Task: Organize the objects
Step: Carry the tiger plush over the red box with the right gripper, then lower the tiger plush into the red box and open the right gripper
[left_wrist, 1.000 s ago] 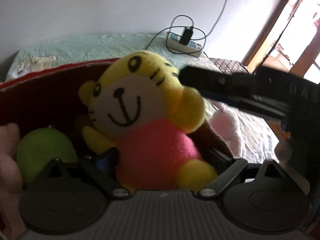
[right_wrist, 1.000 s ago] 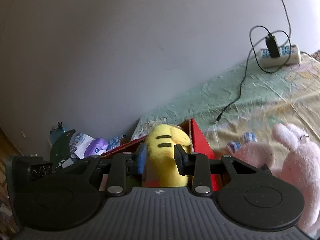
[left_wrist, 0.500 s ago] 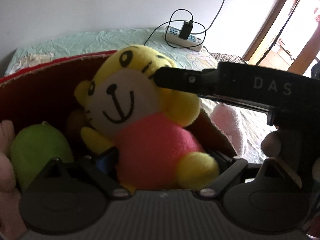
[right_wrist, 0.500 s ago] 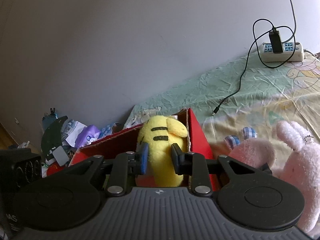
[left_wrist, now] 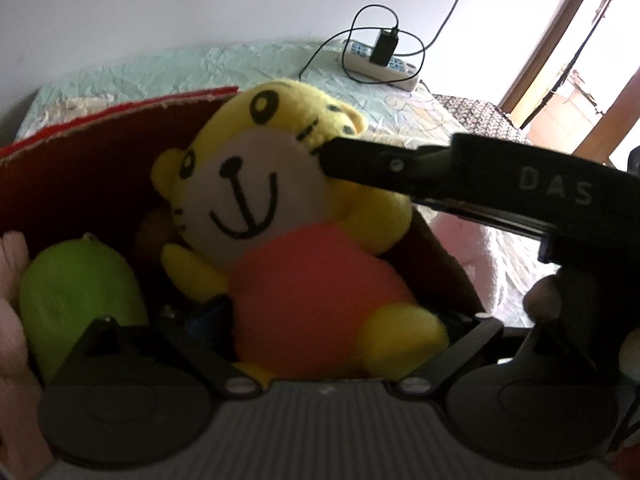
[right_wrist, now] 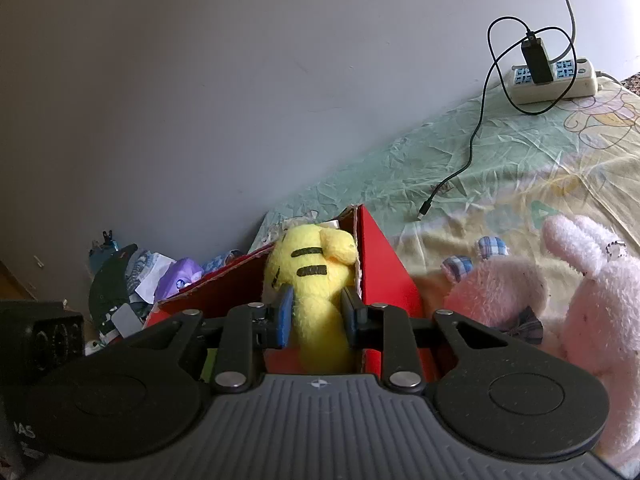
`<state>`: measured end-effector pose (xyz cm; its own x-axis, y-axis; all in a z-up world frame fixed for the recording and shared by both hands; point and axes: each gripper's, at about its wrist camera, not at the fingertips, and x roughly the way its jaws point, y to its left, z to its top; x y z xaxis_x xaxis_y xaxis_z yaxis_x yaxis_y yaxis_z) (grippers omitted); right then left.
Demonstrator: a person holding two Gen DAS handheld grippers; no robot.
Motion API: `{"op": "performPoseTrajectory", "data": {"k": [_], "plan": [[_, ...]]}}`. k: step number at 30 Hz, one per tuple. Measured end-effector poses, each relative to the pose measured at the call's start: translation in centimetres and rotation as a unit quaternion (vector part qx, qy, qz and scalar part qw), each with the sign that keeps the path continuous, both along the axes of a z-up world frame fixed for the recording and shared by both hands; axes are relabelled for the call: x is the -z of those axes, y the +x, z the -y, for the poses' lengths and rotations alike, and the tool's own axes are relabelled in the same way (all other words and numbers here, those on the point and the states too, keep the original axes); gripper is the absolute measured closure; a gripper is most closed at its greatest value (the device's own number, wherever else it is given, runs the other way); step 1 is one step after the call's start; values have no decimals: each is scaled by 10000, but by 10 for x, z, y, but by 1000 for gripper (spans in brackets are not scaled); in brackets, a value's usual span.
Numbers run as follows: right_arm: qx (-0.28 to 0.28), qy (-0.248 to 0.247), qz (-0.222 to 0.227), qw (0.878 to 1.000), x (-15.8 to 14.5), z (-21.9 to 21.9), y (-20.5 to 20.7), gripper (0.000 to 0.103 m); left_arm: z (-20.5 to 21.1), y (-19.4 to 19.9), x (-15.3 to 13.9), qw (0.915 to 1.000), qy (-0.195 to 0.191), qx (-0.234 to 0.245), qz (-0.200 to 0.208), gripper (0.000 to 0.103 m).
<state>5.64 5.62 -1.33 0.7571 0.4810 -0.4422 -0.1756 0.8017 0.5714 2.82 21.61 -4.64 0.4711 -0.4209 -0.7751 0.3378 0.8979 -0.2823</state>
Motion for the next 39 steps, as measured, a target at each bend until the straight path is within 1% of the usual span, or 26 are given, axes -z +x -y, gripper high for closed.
{"op": "performPoseTrajectory", "data": {"k": [12, 28, 39], "plan": [[-57, -289, 118, 9995, -3, -7, -7, 78, 1, 1, 2, 9998, -7, -123, -122, 1], [-85, -344, 127, 9993, -3, -7, -17, 81, -2, -3, 1, 9994, 0, -277, -189, 1], [-96, -485, 241, 9985, -2, -9, -23, 81, -4, -4, 3, 9988, -115, -378, -279, 0]]}}
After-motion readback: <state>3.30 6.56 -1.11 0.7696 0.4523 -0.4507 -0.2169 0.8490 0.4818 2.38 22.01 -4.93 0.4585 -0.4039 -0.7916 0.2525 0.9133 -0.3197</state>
